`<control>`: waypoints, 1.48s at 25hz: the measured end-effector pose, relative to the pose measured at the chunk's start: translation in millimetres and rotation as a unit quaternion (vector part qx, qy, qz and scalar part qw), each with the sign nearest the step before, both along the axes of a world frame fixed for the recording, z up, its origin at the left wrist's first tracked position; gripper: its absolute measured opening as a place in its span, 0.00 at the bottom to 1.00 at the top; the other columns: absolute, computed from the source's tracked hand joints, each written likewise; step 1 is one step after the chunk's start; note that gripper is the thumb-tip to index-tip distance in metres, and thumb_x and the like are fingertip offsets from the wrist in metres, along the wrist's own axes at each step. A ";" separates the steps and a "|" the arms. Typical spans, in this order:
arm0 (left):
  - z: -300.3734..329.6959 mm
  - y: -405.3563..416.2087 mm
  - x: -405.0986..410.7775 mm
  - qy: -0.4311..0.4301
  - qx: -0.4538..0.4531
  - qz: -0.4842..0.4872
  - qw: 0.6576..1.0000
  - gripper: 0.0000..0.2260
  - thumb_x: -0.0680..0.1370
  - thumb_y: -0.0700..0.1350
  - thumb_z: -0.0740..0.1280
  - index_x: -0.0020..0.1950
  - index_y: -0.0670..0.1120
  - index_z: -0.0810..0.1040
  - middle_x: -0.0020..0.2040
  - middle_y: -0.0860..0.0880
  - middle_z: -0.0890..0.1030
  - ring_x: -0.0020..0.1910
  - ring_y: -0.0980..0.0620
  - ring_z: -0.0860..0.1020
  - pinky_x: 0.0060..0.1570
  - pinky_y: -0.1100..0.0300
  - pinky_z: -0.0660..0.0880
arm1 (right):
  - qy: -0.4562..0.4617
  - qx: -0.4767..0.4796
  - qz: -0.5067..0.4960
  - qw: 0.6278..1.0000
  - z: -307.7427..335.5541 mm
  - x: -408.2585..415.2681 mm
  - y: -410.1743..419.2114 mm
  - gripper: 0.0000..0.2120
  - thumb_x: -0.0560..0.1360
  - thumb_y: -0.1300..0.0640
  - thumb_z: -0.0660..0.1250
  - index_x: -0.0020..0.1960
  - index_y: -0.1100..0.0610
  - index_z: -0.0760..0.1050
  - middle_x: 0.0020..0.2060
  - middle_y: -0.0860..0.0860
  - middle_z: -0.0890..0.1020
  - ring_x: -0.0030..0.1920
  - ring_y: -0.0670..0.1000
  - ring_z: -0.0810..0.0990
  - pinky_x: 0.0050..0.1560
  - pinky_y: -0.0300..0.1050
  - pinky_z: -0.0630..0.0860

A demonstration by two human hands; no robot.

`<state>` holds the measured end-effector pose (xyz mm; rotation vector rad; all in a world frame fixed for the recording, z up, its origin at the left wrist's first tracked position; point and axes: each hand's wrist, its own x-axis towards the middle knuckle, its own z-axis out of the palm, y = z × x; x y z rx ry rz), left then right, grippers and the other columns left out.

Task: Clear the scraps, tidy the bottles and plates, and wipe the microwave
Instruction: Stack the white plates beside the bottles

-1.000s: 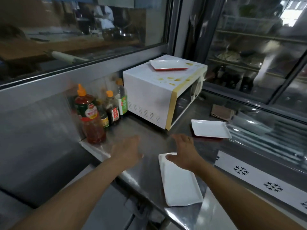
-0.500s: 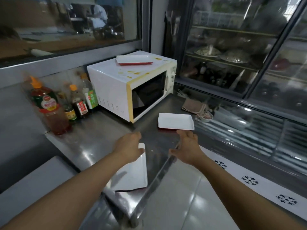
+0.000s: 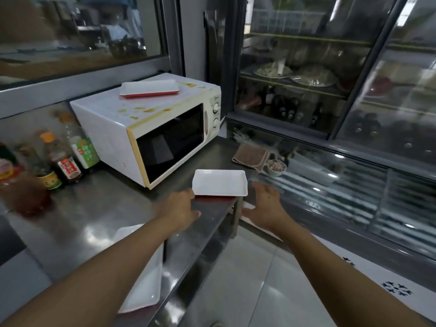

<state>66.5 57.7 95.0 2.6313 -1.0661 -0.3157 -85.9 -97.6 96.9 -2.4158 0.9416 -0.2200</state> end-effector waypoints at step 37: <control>-97.0 -95.6 55.2 0.062 -0.014 0.503 0.862 0.04 0.73 0.38 0.66 0.47 0.43 0.77 0.50 0.41 0.80 0.51 0.40 0.77 0.45 0.57 0.70 | -0.009 0.181 0.245 0.952 -91.7 168.5 -183.3 0.20 0.66 0.68 0.63 0.57 0.61 0.66 0.51 0.56 0.79 0.51 0.56 0.78 0.43 0.45 0.73</control>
